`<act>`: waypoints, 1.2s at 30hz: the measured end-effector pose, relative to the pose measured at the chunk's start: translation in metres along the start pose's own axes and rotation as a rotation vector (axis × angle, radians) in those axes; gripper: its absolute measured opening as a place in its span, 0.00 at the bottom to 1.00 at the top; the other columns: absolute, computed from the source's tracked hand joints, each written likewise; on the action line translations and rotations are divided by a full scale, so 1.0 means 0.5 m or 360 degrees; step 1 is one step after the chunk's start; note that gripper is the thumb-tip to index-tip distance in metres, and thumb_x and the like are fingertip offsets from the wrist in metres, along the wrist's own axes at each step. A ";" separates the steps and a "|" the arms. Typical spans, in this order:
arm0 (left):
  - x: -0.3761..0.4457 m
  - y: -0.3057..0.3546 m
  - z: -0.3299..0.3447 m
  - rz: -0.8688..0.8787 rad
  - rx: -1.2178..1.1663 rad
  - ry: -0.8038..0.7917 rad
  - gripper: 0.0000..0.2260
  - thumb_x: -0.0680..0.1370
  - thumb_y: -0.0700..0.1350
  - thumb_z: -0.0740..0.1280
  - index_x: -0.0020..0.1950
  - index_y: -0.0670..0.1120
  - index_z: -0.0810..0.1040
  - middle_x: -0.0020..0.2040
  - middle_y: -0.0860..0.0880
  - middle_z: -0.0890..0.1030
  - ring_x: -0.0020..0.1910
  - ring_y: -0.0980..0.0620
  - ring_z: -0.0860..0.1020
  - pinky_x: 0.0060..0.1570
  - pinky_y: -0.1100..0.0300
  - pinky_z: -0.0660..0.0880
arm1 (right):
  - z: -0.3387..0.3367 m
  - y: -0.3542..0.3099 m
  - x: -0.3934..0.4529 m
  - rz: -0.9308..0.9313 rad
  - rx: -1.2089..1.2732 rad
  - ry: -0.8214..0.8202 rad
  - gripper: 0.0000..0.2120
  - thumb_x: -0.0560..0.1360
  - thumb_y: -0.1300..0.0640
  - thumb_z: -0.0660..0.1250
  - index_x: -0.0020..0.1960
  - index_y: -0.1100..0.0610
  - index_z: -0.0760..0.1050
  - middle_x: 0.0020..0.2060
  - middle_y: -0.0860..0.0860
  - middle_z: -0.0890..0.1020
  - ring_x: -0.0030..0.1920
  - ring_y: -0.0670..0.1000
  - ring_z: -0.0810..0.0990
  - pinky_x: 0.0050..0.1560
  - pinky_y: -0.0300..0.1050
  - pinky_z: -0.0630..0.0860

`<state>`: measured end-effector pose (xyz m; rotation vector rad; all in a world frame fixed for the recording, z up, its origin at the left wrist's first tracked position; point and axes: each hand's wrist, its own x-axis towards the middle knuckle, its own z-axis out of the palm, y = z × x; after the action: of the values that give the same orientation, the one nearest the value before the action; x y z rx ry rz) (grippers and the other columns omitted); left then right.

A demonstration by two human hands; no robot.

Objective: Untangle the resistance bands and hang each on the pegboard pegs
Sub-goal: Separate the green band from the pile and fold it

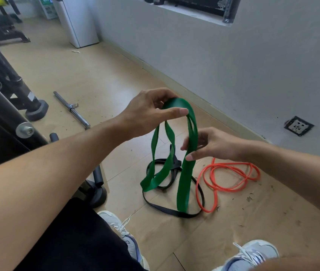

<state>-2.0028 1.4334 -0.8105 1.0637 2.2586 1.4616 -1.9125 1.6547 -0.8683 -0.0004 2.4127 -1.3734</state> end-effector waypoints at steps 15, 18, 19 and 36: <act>0.005 -0.008 0.004 -0.0139 0.0433 -0.0164 0.13 0.68 0.50 0.81 0.45 0.56 0.79 0.35 0.58 0.80 0.32 0.63 0.77 0.33 0.72 0.70 | -0.021 -0.051 -0.010 -0.0324 -0.0091 0.0624 0.20 0.65 0.52 0.84 0.56 0.50 0.86 0.43 0.51 0.87 0.46 0.55 0.86 0.51 0.52 0.84; 0.005 0.001 0.001 -0.0095 0.0369 -0.0071 0.16 0.67 0.47 0.82 0.51 0.51 0.83 0.40 0.55 0.83 0.38 0.59 0.81 0.38 0.71 0.74 | -0.013 -0.047 -0.009 -0.0287 -0.0151 0.0557 0.19 0.65 0.51 0.84 0.55 0.49 0.86 0.43 0.52 0.87 0.44 0.51 0.85 0.50 0.51 0.82; 0.004 0.004 0.001 -0.0089 0.0319 -0.0043 0.20 0.66 0.46 0.83 0.55 0.50 0.83 0.40 0.54 0.84 0.38 0.58 0.81 0.39 0.70 0.74 | -0.011 -0.042 -0.009 -0.0265 -0.0143 0.0528 0.18 0.65 0.51 0.83 0.54 0.49 0.86 0.43 0.53 0.87 0.43 0.49 0.84 0.50 0.51 0.81; 0.001 0.056 0.035 0.0000 0.0056 -0.0011 0.27 0.65 0.44 0.84 0.61 0.50 0.81 0.38 0.49 0.83 0.40 0.47 0.81 0.51 0.59 0.79 | 0.101 0.019 0.051 -0.0083 -0.0166 0.0247 0.46 0.58 0.32 0.80 0.73 0.44 0.73 0.62 0.43 0.82 0.59 0.43 0.83 0.63 0.51 0.81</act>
<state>-1.9808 1.4521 -0.7941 1.0775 2.2876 1.4207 -1.9189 1.6129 -0.9074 0.0170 2.6281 -1.3126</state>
